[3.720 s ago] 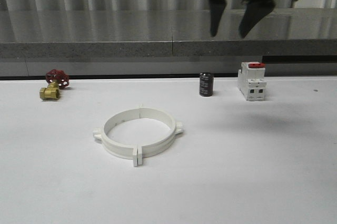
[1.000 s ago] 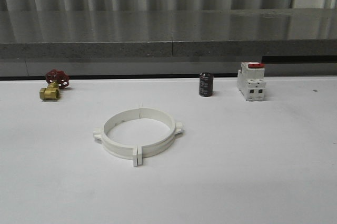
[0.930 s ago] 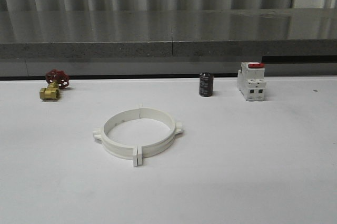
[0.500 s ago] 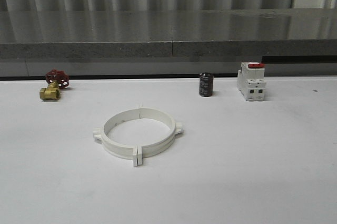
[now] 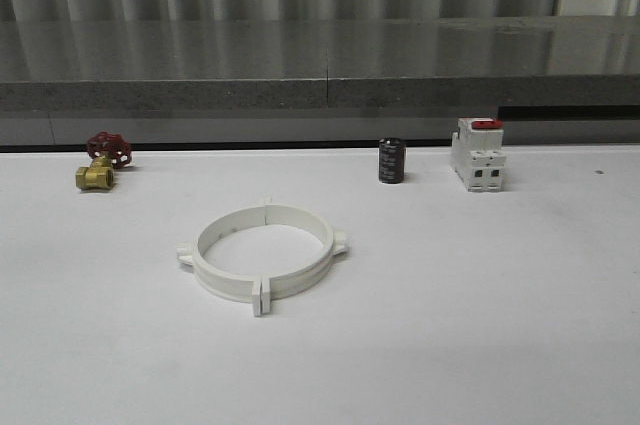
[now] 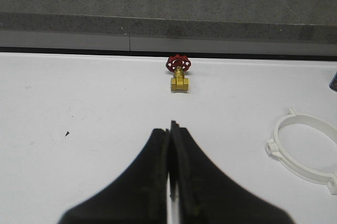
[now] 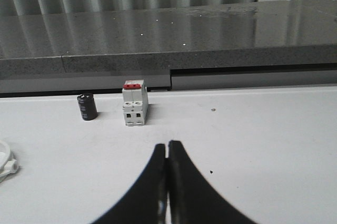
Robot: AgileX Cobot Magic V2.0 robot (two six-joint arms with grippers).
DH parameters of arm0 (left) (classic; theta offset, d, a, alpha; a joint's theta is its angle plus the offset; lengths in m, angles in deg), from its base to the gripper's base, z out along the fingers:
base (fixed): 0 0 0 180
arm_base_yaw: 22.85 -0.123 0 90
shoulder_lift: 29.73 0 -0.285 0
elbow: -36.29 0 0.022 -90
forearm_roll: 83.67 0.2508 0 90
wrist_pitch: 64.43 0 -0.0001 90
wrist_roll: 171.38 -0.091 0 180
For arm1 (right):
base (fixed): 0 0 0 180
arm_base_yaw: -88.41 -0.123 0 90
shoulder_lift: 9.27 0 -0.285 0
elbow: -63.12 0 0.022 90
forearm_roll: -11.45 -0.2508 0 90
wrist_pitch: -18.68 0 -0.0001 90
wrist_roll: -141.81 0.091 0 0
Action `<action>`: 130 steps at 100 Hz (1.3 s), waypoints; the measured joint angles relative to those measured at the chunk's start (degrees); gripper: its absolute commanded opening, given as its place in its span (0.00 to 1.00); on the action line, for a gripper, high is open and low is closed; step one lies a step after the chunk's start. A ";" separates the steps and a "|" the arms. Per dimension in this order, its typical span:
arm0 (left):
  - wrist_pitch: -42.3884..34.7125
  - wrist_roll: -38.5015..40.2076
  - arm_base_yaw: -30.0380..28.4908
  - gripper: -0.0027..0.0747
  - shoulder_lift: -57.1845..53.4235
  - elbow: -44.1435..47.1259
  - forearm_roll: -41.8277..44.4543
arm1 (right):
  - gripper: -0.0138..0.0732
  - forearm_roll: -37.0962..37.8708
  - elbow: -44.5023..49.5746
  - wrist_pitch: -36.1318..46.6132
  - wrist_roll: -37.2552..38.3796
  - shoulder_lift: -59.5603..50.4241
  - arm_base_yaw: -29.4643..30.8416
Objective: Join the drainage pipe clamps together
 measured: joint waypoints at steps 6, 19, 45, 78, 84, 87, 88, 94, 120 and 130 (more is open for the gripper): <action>0.00 0.00 0.00 0.01 0.00 0.00 0.00 | 0.08 0.00 0.00 0.00 0.00 0.00 -0.13; 0.00 0.00 0.00 0.01 0.00 0.00 0.00 | 0.08 0.00 0.00 0.00 0.00 0.00 -0.13; 0.00 0.00 0.00 0.01 0.00 0.00 0.00 | 0.08 0.00 0.00 0.00 0.00 0.00 -0.13; 0.00 0.00 0.00 0.01 0.00 0.00 0.00 | 0.08 0.00 0.00 0.00 0.00 0.00 -0.13; 0.00 0.00 0.00 0.01 0.00 0.00 0.00 | 0.08 0.00 0.00 0.00 0.00 0.00 -0.13; 0.00 0.00 0.00 0.01 0.00 0.00 0.00 | 0.08 0.00 0.00 0.00 0.00 0.00 -0.13; 0.00 0.00 0.00 0.01 0.00 0.00 0.00 | 0.08 0.00 0.00 0.00 0.00 0.00 -0.13; 0.00 0.00 0.00 0.01 0.00 0.00 0.00 | 0.08 0.00 0.00 0.00 0.00 0.00 -0.13; -0.44 0.00 0.00 0.01 0.00 0.62 0.00 | 0.08 0.00 0.00 0.00 0.00 0.00 -0.13; -3.88 0.00 0.00 0.01 -0.11 1.90 0.00 | 0.08 0.00 0.00 0.00 0.00 0.00 -0.13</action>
